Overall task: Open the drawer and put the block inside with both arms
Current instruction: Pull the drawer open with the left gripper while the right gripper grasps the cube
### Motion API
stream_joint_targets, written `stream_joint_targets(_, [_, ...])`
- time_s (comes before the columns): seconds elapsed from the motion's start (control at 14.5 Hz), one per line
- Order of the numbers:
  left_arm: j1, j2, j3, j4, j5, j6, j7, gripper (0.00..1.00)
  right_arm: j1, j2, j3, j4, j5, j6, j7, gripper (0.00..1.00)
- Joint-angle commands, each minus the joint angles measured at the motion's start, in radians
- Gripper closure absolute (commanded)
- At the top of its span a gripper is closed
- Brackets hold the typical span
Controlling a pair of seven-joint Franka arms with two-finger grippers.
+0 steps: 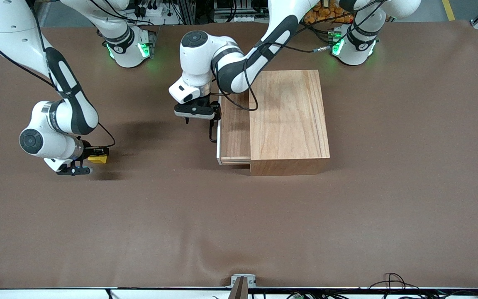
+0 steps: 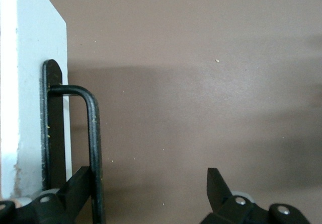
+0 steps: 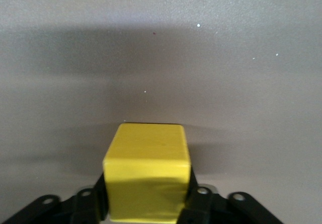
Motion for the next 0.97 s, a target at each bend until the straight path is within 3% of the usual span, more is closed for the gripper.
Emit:
stream_joint_targets(0.0, [-0.028, 0.024, 0.000, 0.046, 0.013, 0.034, 0.002, 0.00, -0.015, -0.028, 0.008, 0.004, -0.019, 0.002, -0.012, 1.00])
stream_joint_targets(0.21, [-0.033, 0.029, 0.002, 0.046, 0.013, 0.069, 0.008, 0.00, -0.022, -0.070, 0.006, 0.052, -0.019, -0.062, -0.017, 1.00])
stream_joint_targets(0.62, [-0.034, 0.014, -0.007, 0.044, 0.013, 0.078, -0.001, 0.00, -0.010, -0.085, 0.015, 0.350, -0.016, -0.469, -0.014, 1.00])
stream_joint_targets(0.9, [-0.026, -0.029, -0.006, 0.043, -0.018, 0.049, 0.002, 0.00, 0.030, -0.090, 0.017, 0.481, -0.005, -0.609, -0.011, 1.00])
